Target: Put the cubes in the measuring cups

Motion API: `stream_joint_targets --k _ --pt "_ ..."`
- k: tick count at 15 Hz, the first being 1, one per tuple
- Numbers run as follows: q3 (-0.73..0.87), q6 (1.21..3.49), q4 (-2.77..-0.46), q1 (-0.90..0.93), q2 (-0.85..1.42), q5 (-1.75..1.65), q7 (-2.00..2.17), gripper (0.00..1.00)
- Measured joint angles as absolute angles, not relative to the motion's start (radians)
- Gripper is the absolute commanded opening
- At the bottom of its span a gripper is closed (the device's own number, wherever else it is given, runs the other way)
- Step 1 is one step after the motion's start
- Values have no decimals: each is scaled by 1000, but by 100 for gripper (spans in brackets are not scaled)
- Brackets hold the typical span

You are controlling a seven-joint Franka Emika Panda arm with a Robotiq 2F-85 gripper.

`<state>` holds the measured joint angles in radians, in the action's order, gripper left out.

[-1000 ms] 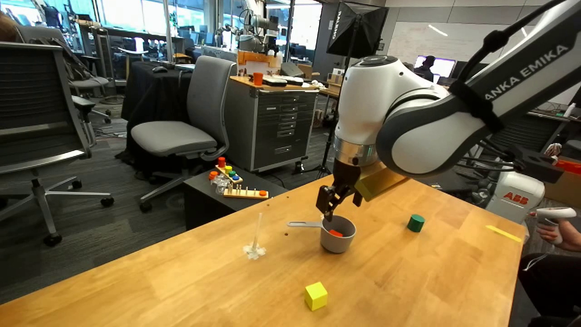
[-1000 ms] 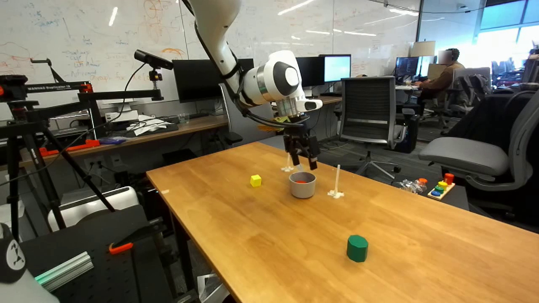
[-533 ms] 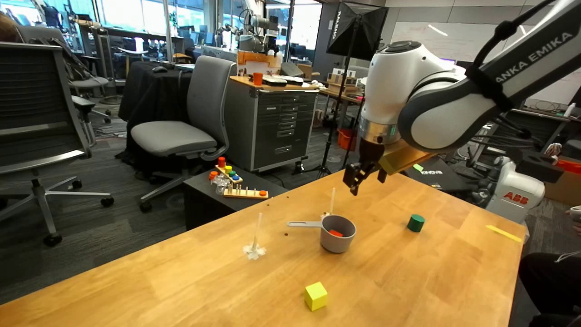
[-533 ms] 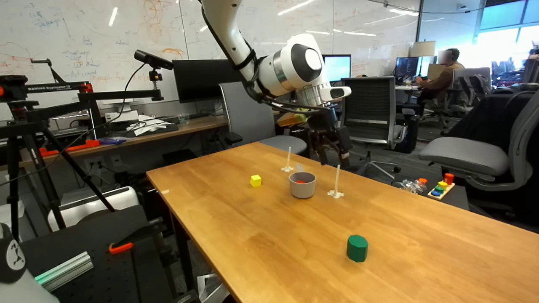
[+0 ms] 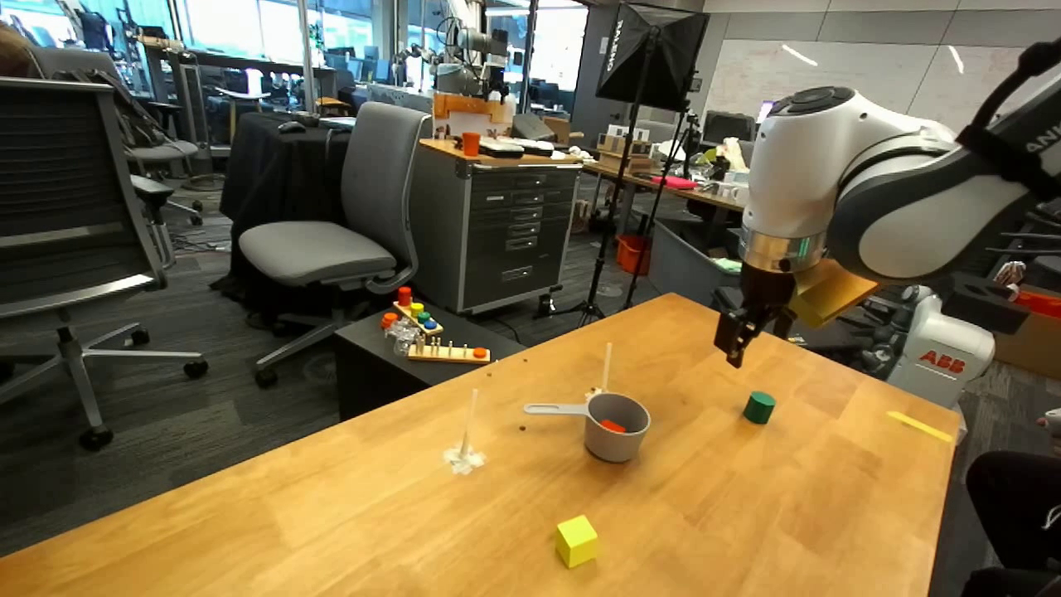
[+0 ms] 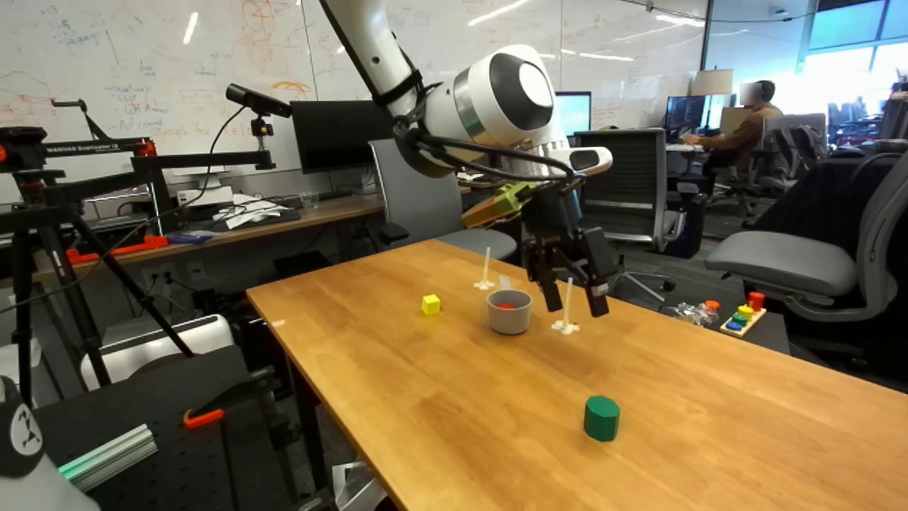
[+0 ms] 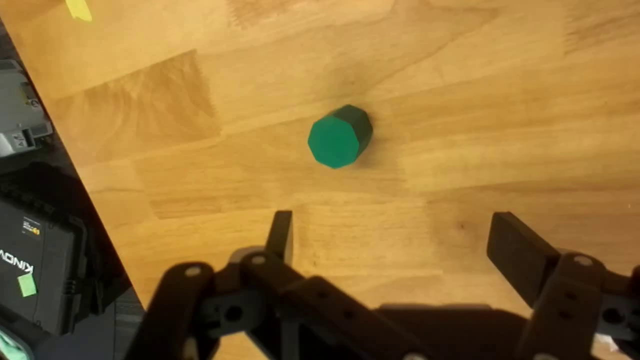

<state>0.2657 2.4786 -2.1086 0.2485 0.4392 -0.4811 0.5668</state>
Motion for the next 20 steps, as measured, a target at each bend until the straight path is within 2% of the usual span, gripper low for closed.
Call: stream_joint_targets --k 5,12,20 --pt "244 2492 -2161 204 433 -472 487 100" --pt "92 2531 -2185 -73 380 -121 19 100" --pt "79 2527 -2139 -73 449 -92 -6 100"
